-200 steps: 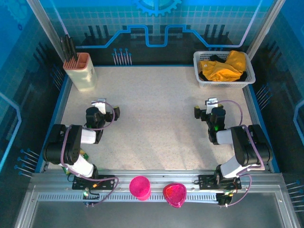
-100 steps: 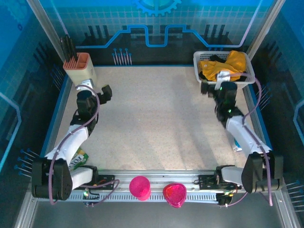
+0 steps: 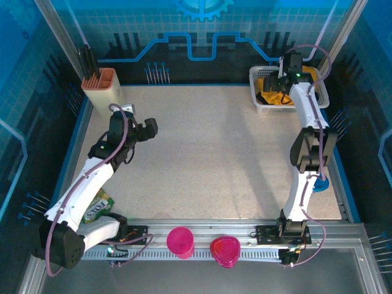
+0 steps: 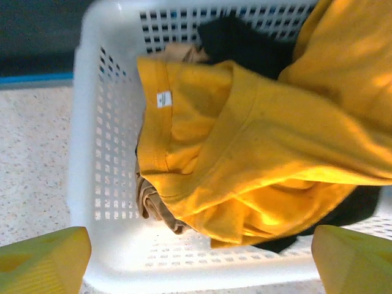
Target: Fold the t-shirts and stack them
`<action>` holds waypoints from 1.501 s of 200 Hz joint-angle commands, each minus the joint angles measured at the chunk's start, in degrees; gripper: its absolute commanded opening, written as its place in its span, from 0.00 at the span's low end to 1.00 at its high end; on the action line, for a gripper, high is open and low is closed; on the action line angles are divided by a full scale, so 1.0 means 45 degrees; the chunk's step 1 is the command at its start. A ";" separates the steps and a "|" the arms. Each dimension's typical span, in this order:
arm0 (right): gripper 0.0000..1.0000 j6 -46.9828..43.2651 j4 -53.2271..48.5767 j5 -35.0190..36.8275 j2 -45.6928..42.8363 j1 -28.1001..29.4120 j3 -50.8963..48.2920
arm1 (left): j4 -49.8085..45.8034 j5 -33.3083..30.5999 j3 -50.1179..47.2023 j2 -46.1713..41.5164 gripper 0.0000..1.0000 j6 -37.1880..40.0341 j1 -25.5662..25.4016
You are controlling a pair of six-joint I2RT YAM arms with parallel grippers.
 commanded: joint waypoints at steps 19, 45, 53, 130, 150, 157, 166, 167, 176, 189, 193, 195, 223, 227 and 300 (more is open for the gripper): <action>0.88 0.0449 -0.3087 -0.0460 0.2693 -0.0320 0.3718 | -0.2287 -0.0232 0.0736 -0.0399 0.97 -0.0361 -0.1046; 0.86 0.0740 -0.3263 -0.0377 0.3636 -0.0419 0.4356 | -0.2800 -0.0329 0.0630 -0.0603 0.96 -0.0352 -0.1606; 0.85 0.0876 -0.3149 -0.0503 0.3742 -0.0487 0.4305 | -0.2908 -0.0387 0.0540 -0.0705 0.96 -0.0344 -0.1732; 0.34 0.2654 -0.1847 -0.2001 0.3930 -0.1046 0.4118 | -0.4220 -0.1340 0.0348 -0.1819 0.91 -0.0112 -0.2229; 0.11 0.2908 -0.1339 -0.2379 0.3327 -0.1046 0.3830 | -0.4496 -0.1863 0.0423 -0.1915 0.91 -0.0480 -0.2248; 0.03 0.2955 -0.1168 -0.2462 0.3038 -0.1046 0.3679 | -0.4595 -0.2076 0.0457 -0.1877 0.91 -0.0607 -0.2249; 0.00 0.3031 -0.0917 -0.2599 0.2565 -0.1028 0.3427 | -0.4665 -0.2260 0.0485 -0.1783 0.91 -0.0746 -0.2250; 0.00 0.3036 -0.0883 -0.2615 0.2496 -0.1027 0.3378 | -0.4666 -0.2275 0.0486 -0.1776 0.91 -0.0764 -0.2250; 0.00 0.3032 -0.0556 -0.2724 0.1802 -0.1007 0.2965 | -0.4633 -0.2329 0.0516 -0.1661 0.91 -0.0855 -0.2250; 0.00 0.2937 -0.0116 -0.2897 0.0804 -0.0953 0.2375 | -0.4503 -0.2278 0.0544 -0.1454 0.91 -0.0938 -0.2250; 0.00 0.2892 -0.0015 -0.2948 0.0461 -0.0921 0.2209 | -0.4459 -0.2239 0.0572 -0.1378 0.91 -0.0944 -0.2250; 0.00 0.2863 0.0038 -0.2969 0.0291 -0.0896 0.2107 | -0.4454 -0.2233 0.0581 -0.1339 0.91 -0.0950 -0.2250; 0.00 0.2460 0.0855 -0.3340 -0.2331 -0.0677 0.0728 | -0.4439 -0.2234 0.0731 -0.0995 0.91 -0.0843 -0.2270; 0.00 0.2423 0.0981 -0.3380 -0.2705 -0.0642 0.0560 | -0.4374 -0.2214 0.0712 -0.1006 0.91 -0.0847 -0.2274; 0.00 0.2436 0.0414 -0.6342 -0.6407 0.0503 0.1159 | -0.3954 -0.1996 0.0554 -0.1528 0.85 -0.1309 -0.2348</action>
